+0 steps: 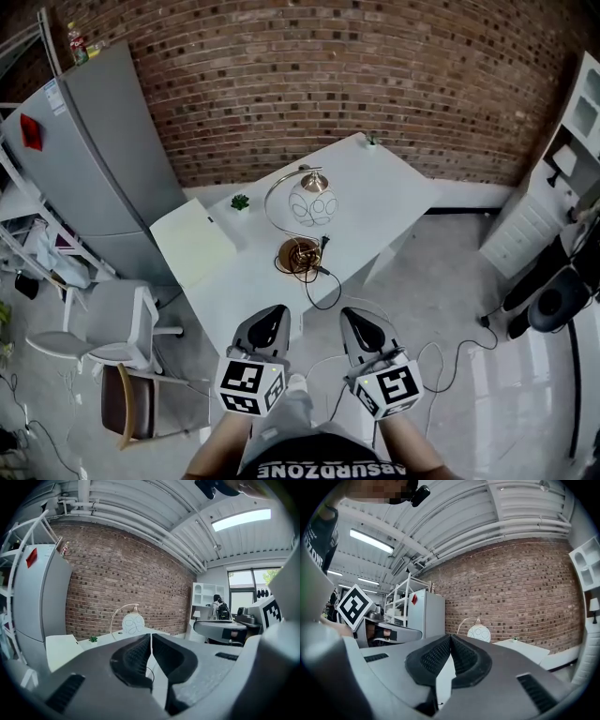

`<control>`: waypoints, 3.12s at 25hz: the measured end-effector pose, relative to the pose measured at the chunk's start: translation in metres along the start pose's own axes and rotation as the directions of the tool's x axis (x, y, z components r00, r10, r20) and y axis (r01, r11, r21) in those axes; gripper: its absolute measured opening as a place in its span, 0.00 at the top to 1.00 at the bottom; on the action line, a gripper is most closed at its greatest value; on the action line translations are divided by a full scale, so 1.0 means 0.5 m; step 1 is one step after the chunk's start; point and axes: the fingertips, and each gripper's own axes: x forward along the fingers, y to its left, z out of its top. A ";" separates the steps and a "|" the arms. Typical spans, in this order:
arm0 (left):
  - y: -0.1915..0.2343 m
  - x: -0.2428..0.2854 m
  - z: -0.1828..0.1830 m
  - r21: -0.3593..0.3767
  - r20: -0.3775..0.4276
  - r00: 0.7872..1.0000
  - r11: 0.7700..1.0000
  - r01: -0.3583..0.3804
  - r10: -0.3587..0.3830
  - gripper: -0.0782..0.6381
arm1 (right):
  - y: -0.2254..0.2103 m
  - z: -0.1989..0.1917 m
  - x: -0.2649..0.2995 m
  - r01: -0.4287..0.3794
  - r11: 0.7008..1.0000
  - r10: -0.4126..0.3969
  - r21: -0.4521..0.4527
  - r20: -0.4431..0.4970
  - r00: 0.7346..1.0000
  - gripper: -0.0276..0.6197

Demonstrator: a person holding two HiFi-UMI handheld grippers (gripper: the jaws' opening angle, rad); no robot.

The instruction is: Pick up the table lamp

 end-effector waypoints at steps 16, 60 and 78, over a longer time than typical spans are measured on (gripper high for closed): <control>0.137 0.177 0.024 -0.013 -0.019 0.999 0.999 0.038 -0.038 0.68 | -0.099 0.001 0.211 -0.005 1.000 0.006 0.022 -0.021 1.000 0.79; 0.329 0.438 -0.020 -0.048 -0.178 0.969 0.982 -0.184 0.173 0.50 | -0.311 0.008 0.478 -0.115 0.993 0.115 0.005 -0.076 0.990 0.62; 0.379 0.501 -0.081 -0.154 -0.246 0.950 0.960 -0.233 0.191 0.50 | -0.338 0.029 0.572 -0.201 0.980 0.200 -0.009 -0.060 0.978 0.62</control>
